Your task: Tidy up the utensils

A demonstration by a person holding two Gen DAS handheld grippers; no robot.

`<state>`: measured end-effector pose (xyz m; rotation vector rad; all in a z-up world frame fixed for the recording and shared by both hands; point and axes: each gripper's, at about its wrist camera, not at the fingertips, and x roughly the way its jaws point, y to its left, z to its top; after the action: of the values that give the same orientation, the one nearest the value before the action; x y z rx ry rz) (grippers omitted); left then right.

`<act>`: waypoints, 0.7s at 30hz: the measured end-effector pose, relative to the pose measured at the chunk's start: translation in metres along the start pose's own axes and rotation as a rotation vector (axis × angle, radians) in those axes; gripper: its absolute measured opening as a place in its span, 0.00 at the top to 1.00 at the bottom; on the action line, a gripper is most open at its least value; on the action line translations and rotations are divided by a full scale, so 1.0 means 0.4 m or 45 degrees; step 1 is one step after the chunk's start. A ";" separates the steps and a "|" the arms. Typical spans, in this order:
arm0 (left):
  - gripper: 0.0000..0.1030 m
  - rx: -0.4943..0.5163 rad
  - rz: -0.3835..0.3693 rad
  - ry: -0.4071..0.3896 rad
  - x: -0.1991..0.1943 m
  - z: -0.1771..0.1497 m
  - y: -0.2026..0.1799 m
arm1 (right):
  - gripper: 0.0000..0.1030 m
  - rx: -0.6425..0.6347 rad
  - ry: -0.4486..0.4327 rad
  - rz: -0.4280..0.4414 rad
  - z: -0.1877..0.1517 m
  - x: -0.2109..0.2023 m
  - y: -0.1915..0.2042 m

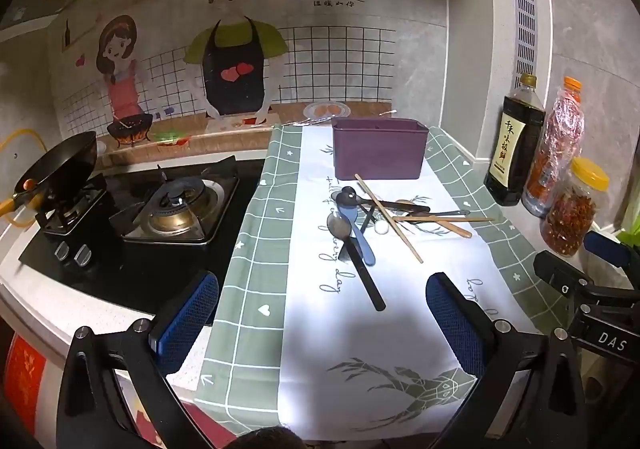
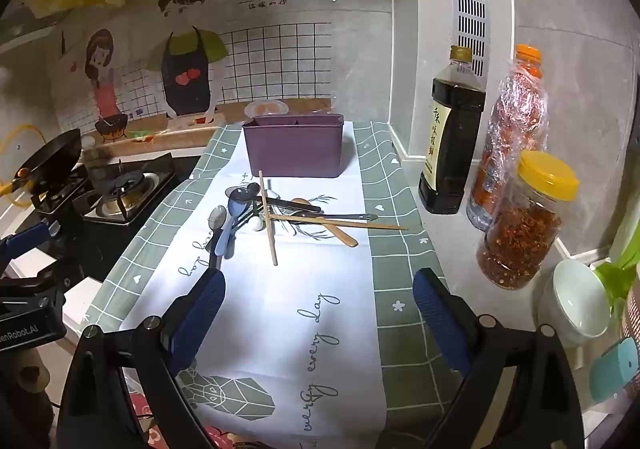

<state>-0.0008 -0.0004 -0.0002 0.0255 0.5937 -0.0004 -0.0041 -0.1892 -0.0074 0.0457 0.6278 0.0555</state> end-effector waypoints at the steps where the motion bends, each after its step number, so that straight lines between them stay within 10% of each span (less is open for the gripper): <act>1: 0.00 -0.003 0.000 0.004 0.000 0.001 0.000 | 0.09 -0.007 0.004 -0.003 0.000 0.001 0.001; 21: 0.00 -0.008 -0.013 0.048 0.013 -0.007 0.003 | 0.09 -0.019 -0.017 -0.008 0.002 -0.002 0.004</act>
<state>0.0020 0.0011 -0.0055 0.0161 0.6313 -0.0082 -0.0045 -0.1875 -0.0061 0.0296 0.6137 0.0540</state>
